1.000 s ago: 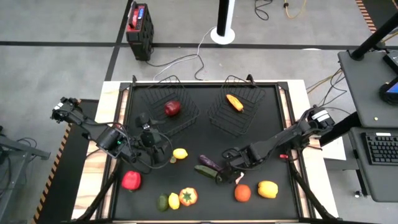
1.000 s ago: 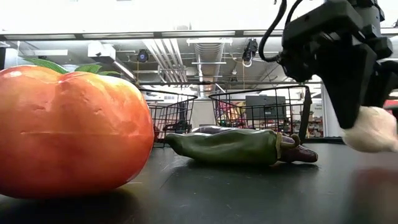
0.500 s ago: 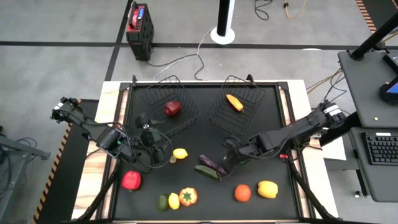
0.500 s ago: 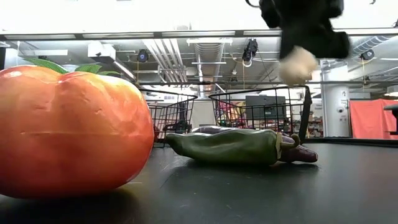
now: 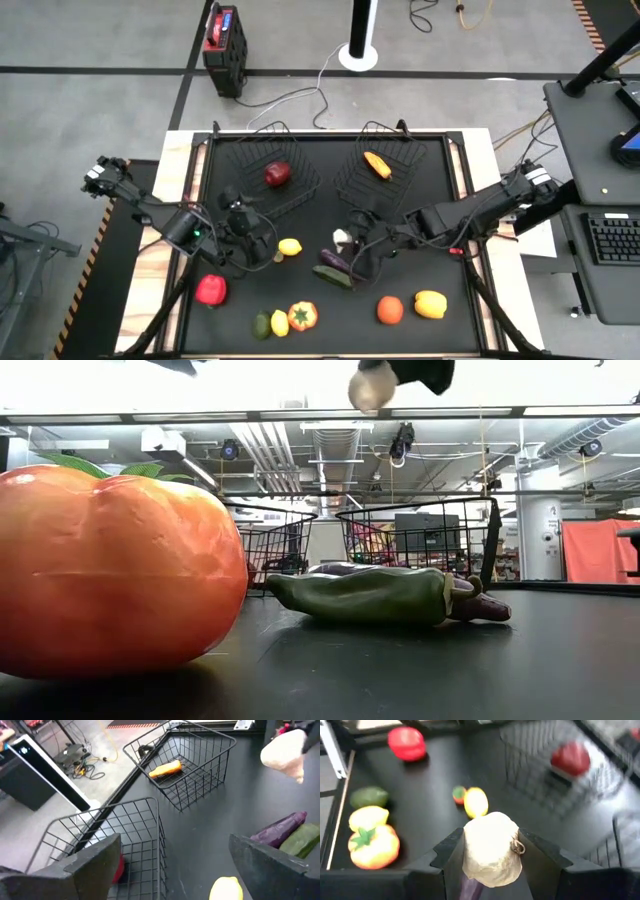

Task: Sort produce into baskets
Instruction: Put the garlic into the right black wire basket

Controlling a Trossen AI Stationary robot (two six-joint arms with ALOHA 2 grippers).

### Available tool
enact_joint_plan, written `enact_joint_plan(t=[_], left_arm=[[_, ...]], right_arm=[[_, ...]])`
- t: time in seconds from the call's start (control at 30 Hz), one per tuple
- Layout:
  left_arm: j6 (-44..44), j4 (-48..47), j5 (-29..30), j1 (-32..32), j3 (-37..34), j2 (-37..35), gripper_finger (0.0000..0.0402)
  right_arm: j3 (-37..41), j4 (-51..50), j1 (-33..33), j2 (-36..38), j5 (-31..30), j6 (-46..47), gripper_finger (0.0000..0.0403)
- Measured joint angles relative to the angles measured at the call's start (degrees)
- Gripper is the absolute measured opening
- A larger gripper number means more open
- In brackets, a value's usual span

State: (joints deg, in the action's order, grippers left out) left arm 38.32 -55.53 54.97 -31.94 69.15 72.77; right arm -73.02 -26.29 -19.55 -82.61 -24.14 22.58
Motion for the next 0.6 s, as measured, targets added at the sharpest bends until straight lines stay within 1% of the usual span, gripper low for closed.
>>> enact_joint_plan(t=[0.2,0.37,0.5,0.6], left_arm=[[2.5,3.6,0.0,-0.1,-2.2,0.0,0.035],[2.8,8.2,0.0,-0.2,-4.5,0.0,0.035],[2.8,10.9,0.0,-0.5,-5.1,0.0,0.035],[2.8,12.7,0.0,-0.9,-5.2,0.0,0.035]], right_arm=[[2.3,13.0,0.1,0.0,0.6,-12.3,0.0166],[6.0,25.7,0.1,0.0,4.3,-20.3,0.0166],[10.4,37.2,0.1,0.0,8.9,-25.4,0.0166],[13.9,45.9,0.1,0.0,10.2,-28.0,0.0166]])
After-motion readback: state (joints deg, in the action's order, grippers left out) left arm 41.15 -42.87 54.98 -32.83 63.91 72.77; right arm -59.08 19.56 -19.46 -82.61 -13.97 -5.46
